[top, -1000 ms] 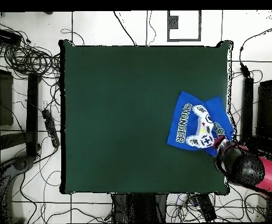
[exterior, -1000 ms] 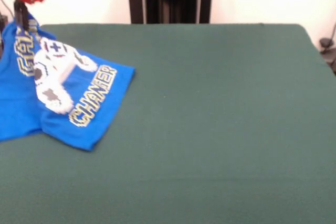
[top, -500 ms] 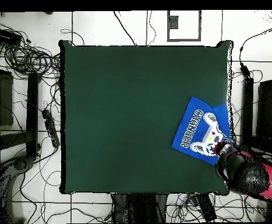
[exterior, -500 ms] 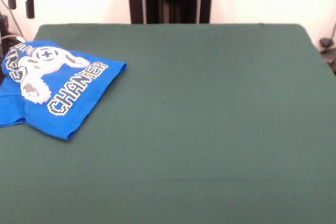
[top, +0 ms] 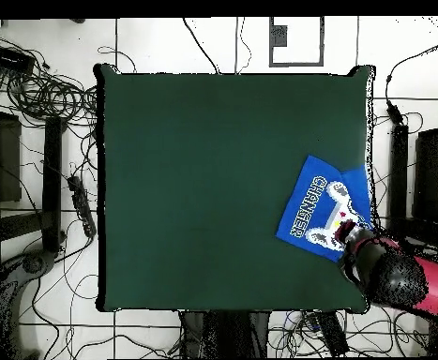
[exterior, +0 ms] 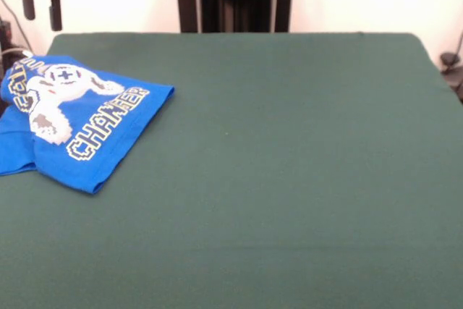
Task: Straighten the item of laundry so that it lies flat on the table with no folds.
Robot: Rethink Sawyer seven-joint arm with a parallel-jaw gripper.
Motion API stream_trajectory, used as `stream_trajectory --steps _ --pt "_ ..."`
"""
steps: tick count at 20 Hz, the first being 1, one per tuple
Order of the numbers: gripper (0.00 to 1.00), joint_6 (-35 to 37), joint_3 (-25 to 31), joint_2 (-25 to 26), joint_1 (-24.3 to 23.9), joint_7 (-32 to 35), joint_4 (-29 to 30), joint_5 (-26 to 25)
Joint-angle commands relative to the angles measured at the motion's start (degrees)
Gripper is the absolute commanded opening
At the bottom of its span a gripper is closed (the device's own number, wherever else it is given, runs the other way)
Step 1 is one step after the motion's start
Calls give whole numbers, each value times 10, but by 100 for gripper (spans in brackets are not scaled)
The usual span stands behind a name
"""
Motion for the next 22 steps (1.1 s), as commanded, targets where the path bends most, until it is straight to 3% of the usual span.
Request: stream_trajectory --steps 1,11,22 --pt "100 51 84 17 24 -125 39 -30" --pt "100 89 92 -3 70 -96 38 -7" --pt "100 56 68 22 135 -24 37 5"
